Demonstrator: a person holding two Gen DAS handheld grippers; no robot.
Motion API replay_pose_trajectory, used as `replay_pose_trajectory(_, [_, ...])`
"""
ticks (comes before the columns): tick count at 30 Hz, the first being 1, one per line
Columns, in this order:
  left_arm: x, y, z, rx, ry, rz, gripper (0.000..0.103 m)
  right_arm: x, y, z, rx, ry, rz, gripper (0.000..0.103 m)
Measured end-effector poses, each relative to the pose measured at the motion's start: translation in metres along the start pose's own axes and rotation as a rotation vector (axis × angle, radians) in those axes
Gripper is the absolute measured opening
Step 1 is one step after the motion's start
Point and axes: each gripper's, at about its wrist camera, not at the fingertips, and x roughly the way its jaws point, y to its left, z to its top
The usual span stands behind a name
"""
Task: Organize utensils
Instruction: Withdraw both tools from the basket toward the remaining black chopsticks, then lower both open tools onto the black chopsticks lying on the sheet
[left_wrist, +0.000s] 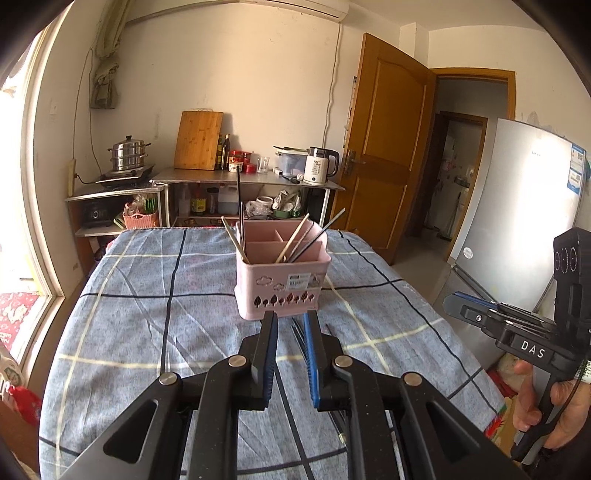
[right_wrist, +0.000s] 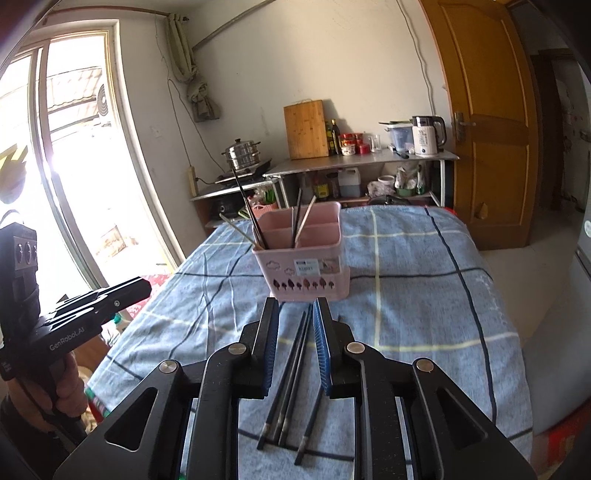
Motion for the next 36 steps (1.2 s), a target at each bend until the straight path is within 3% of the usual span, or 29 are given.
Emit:
replay_pose_trajectory(17, [0.037,-0.012,-0.041,0.002,0.126,-0.033,0.014,0.016,-0.015,-0.037,0.035,0.090,-0.024,0.020])
replay_pose_trajectory(21, [0.058,-0.009,-0.049,-0.016,0.165,-0.033,0.025,0.030,-0.019,-0.042,0.044,0.122,-0.027,0.020])
replay_pose_trajectory(36, [0.157,-0.003,-0.053,-0.065,0.312,-0.037,0.025,0.089,-0.038,-0.054,0.078,0.232,-0.038,0.020])
